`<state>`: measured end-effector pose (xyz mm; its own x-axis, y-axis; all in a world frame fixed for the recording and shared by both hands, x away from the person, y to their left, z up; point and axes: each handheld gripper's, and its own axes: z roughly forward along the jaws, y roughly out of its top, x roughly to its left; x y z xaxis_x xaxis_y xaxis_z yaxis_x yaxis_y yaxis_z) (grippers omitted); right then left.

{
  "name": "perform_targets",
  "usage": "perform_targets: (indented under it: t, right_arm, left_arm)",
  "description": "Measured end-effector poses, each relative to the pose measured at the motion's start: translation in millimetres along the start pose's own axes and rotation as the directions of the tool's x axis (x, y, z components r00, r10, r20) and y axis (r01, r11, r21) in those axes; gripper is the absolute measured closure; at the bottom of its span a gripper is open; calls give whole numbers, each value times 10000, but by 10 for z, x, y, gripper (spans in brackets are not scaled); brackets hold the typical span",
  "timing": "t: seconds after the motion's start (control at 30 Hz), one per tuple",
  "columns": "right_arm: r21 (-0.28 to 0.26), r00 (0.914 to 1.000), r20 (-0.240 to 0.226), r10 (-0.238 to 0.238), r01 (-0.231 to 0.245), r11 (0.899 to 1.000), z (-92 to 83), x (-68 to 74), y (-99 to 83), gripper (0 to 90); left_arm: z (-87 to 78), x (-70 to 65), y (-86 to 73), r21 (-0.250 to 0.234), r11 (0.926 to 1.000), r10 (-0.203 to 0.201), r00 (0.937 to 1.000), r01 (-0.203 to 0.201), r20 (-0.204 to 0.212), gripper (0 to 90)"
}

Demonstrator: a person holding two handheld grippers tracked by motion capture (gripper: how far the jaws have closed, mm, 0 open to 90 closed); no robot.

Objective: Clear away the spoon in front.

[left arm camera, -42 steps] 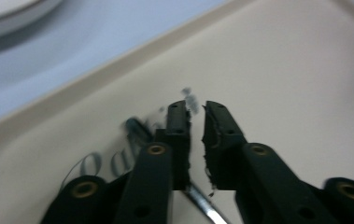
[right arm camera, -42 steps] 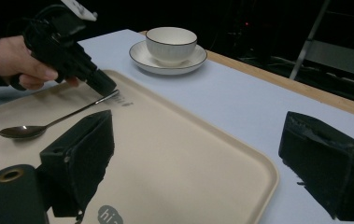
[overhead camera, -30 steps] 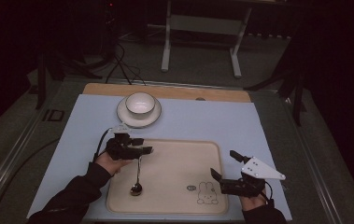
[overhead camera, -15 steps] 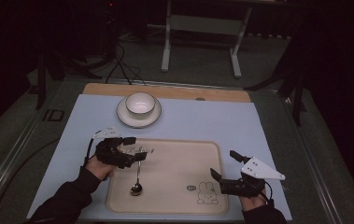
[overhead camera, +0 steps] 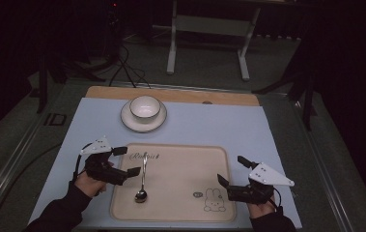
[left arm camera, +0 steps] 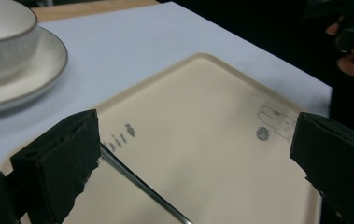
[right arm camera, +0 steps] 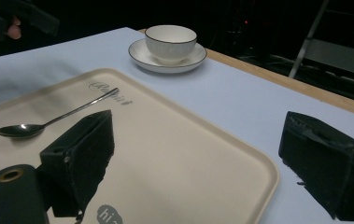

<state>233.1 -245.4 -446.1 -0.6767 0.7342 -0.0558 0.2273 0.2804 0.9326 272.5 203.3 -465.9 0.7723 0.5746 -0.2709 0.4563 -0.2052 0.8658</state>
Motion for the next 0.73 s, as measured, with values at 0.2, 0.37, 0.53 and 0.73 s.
perform_targets:
  t: [0.2,0.37,0.53,0.73]
  right_arm:
    - [-2,10000,16,-7,7,10000,-2,-2,-1,103]
    - [-11,10000,5,48,-48,10000,-8,-16,-6,103]
    - [33,9999,-38,100,-100,9999,-19,-31,-18,103]
    - [34,9997,-3,264,-264,9996,-36,-67,-29,103]
  left_arm:
    - [-51,-17,-98,141,9999,39,10000,-38,-77,23]
    - [-76,-39,-210,203,9996,175,9996,-170,-232,23]
    - [-61,-23,-325,273,9994,234,9990,-224,-388,23]
    - [-63,-4,-331,56,9991,425,9970,-422,-639,23]
